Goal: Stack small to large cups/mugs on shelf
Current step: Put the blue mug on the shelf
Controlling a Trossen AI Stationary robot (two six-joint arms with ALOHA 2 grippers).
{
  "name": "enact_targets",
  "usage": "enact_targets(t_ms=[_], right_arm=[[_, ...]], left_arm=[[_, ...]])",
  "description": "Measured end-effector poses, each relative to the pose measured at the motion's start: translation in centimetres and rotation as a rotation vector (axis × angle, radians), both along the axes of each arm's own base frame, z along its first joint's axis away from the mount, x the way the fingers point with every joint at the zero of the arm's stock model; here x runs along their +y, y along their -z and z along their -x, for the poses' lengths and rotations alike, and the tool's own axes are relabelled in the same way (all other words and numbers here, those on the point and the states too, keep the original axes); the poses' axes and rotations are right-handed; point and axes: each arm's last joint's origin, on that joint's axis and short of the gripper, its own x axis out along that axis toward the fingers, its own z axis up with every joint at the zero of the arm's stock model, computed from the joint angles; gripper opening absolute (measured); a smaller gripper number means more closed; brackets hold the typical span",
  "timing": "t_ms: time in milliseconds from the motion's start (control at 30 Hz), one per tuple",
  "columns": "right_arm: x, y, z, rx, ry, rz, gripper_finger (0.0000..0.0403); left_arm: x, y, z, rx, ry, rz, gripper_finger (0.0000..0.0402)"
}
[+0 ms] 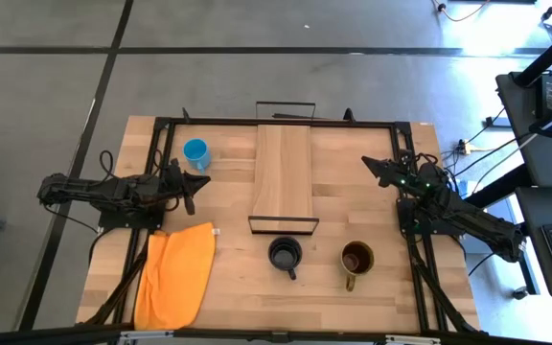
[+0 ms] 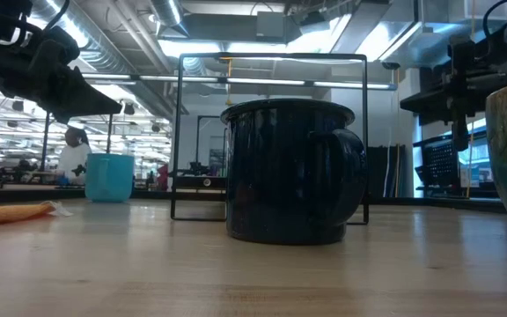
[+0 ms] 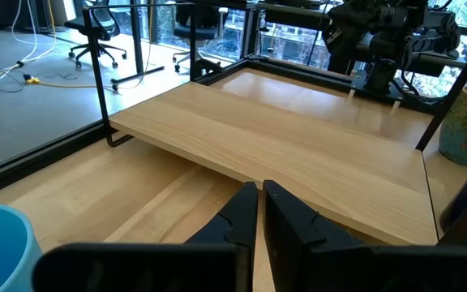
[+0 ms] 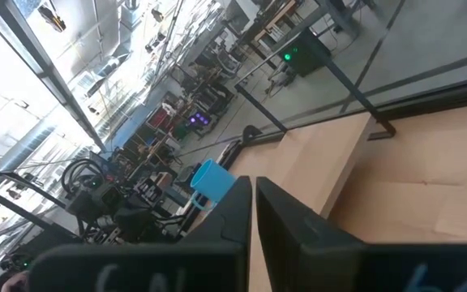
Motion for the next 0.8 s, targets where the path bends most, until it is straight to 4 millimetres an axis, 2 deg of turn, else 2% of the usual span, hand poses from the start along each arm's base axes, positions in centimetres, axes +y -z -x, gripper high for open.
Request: enact_targets(t_ms=[800], right_arm=[[0.0,0.01,0.0,0.011,0.0,0.016,0.0023]], left_arm=[[0.0,0.0,0.0,0.0,0.0,0.0,0.0016]])
